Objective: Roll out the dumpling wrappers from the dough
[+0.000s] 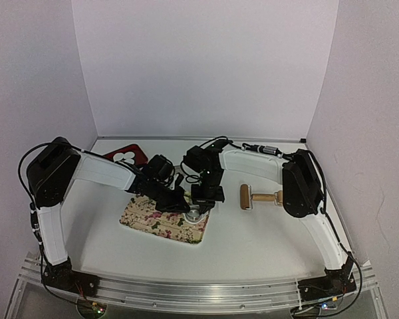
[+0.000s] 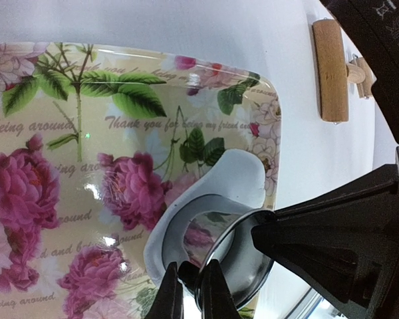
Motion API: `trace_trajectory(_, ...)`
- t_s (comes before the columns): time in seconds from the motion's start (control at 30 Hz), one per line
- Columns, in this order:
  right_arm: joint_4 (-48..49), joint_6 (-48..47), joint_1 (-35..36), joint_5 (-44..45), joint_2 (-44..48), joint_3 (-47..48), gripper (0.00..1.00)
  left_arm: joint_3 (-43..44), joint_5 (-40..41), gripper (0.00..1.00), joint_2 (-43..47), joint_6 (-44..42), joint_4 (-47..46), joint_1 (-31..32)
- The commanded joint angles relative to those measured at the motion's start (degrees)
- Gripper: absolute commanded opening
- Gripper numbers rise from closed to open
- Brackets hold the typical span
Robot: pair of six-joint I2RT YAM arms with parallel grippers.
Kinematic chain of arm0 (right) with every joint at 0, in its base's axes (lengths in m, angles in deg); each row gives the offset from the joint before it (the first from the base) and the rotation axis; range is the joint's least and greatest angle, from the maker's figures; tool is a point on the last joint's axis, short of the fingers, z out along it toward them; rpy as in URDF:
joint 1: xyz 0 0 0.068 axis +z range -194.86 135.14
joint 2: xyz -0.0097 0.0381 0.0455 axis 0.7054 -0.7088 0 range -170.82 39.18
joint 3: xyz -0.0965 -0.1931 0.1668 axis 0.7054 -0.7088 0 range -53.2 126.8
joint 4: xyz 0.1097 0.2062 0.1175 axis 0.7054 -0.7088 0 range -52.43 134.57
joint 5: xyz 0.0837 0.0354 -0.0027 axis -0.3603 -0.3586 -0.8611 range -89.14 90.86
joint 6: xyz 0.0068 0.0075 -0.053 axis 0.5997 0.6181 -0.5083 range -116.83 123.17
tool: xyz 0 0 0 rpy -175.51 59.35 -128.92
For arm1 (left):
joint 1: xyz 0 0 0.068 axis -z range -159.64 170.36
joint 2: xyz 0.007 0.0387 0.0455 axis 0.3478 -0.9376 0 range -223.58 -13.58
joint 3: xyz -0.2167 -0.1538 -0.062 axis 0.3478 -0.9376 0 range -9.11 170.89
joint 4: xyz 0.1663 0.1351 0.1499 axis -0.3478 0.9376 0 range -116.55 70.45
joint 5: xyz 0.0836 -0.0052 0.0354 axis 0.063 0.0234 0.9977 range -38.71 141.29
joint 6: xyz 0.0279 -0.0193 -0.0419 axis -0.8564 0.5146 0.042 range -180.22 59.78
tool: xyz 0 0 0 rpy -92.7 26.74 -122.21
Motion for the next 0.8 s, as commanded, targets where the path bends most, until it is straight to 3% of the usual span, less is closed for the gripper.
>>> trace_trajectory(0.0, 0.9, -1.2, 1.7, 0.5, -10.0, -2.6, 0.0, -2.1, 5.2, 0.04, -8.4, -2.8, 7.0, 1.1)
trace_trajectory(0.37, 1.6, -1.1, 2.9, -1.3, -11.2, -6.4, 0.0, -7.4, 3.0, 0.04, -6.2, -0.1, 3.5, 1.6)
trace_trajectory(0.77, -0.6, -1.2, 2.7, 4.8, -11.5, -0.5, 0.0, 0.1, 4.1, 0.06, -7.6, -3.7, 7.3, 1.7)
